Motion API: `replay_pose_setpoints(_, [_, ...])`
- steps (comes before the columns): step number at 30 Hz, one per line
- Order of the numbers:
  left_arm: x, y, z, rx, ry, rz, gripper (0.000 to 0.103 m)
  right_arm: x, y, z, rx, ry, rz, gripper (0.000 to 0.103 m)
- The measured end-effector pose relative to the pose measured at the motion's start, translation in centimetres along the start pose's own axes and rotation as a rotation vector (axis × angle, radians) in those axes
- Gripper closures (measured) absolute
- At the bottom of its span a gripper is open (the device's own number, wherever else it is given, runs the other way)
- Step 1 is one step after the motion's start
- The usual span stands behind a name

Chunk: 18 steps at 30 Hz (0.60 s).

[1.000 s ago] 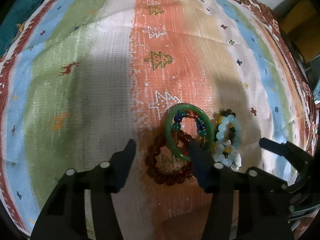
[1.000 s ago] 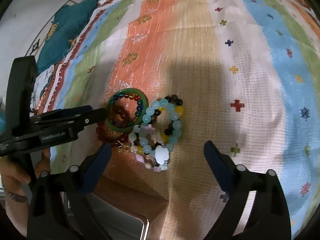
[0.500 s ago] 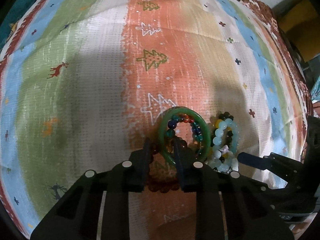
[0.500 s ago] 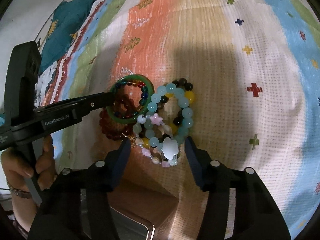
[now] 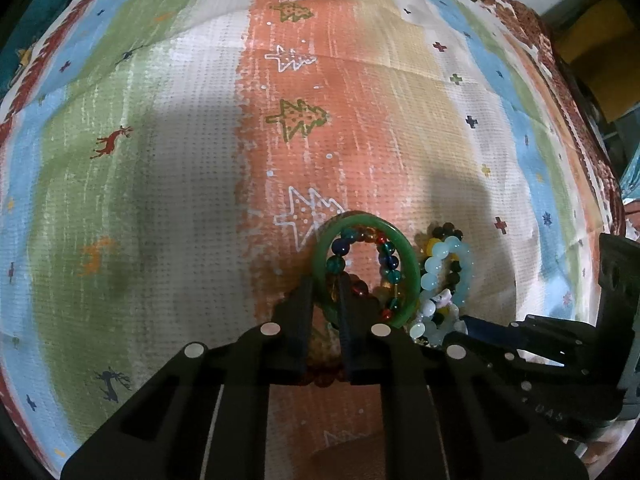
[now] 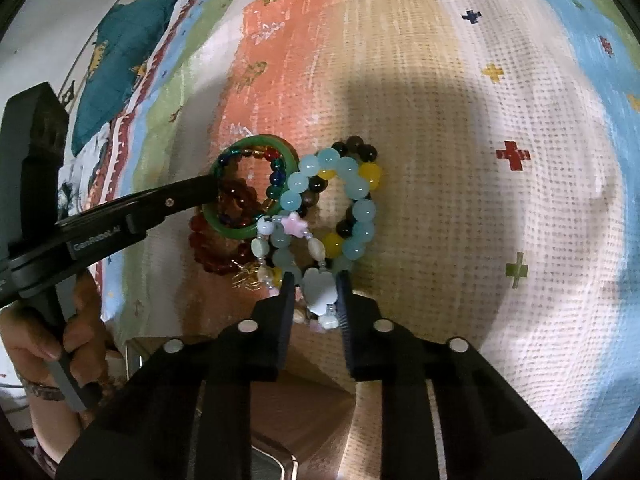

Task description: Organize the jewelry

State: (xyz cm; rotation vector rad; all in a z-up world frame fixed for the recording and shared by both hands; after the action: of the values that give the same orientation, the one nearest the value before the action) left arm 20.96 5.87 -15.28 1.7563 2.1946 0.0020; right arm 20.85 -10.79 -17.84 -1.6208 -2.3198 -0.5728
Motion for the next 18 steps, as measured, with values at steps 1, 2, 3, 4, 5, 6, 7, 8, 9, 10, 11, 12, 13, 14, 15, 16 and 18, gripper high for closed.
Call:
replay_pose_setpoints(1, [0.0, 0.0, 0.0, -0.001, 0.002, 0.001, 0.092, 0.0, 0.0, 0.0, 0.0, 0.003, 0.002, 0.085])
replay_pose_setpoints(2, [0.0, 0.0, -0.1, -0.001, 0.001, 0.0, 0.092, -0.1, 0.0, 0.0, -0.001, 0.004, 0.002, 0.085])
replay_pose_setpoints(3, [0.0, 0.0, -0.1, -0.002, 0.002, 0.001, 0.093, 0.0, 0.0, 0.0, -0.003, 0.005, 0.001, 0.085])
replay_pose_setpoints(4, [0.0, 0.0, -0.1, -0.004, 0.003, 0.003, 0.093, 0.0, 0.0, -0.1, -0.004, 0.007, 0.001, 0.085])
replay_pose_setpoints(5, [0.0, 0.0, -0.2, -0.007, 0.001, 0.001, 0.093, 0.0, 0.0, -0.2, -0.006, 0.01, 0.0, 0.085])
replay_pose_setpoints(6, [0.0, 0.0, -0.3, -0.01, 0.002, -0.001, 0.093, 0.1, 0.0, -0.2, -0.008, 0.013, -0.003, 0.085])
replay_pose_setpoints(7, [0.0, 0.1, -0.4, -0.015, 0.002, -0.002, 0.094, 0.0, 0.0, -0.3, -0.01, 0.014, -0.003, 0.085])
replay_pose_setpoints(8, [0.1, 0.1, -0.6, -0.018, -0.001, -0.003, 0.094, 0.0, 0.0, -0.4, -0.013, 0.018, -0.003, 0.086])
replay_pose_setpoints(9, [0.1, 0.1, -0.7, -0.02, -0.005, -0.006, 0.094, -0.1, 0.0, -0.6, -0.015, 0.021, -0.002, 0.086])
replay_pose_setpoints(10, [0.1, 0.1, -0.8, -0.024, -0.008, -0.006, 0.094, -0.1, 0.0, -0.7, -0.018, 0.024, -0.002, 0.086])
replay_pose_setpoints(11, [0.0, 0.1, -1.0, -0.028, -0.009, -0.005, 0.094, -0.1, 0.0, -0.8, -0.021, 0.024, -0.003, 0.086])
replay_pose_setpoints(12, [0.0, 0.1, -1.1, -0.031, -0.01, -0.004, 0.094, -0.1, 0.1, -0.9, -0.023, 0.025, -0.005, 0.086])
replay_pose_setpoints(13, [-0.1, 0.1, -1.2, -0.034, -0.011, -0.003, 0.095, -0.1, 0.1, -1.0, -0.023, 0.027, -0.006, 0.086])
replay_pose_setpoints(14, [-0.1, 0.1, -1.3, -0.036, -0.013, -0.002, 0.095, -0.1, 0.1, -1.1, -0.026, 0.029, -0.007, 0.086])
replay_pose_setpoints(15, [-0.1, 0.1, -1.4, -0.037, -0.016, -0.002, 0.095, -0.1, 0.1, -1.2, -0.029, 0.029, -0.008, 0.086])
replay_pose_setpoints(16, [-0.2, 0.1, -1.5, -0.04, -0.019, -0.001, 0.095, 0.0, 0.1, -1.4, -0.033, 0.031, -0.011, 0.086])
replay_pose_setpoints(18, [-0.2, 0.2, -1.8, -0.047, -0.023, 0.0, 0.095, 0.2, 0.2, -1.8, -0.042, 0.035, -0.015, 0.086])
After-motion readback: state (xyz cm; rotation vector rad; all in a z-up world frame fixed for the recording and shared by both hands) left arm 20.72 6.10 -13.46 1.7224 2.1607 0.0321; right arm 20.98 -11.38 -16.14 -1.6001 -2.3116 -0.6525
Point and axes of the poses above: each gripper's, at about its wrist camera, not at the fingertips, and z roughly the way its jaws point, x to its left, y to its top, the point moved 5 cm from there along z, roughly the way its jaws point, and after that the axes turned 2 degrees about z, right-handed, at the moved point
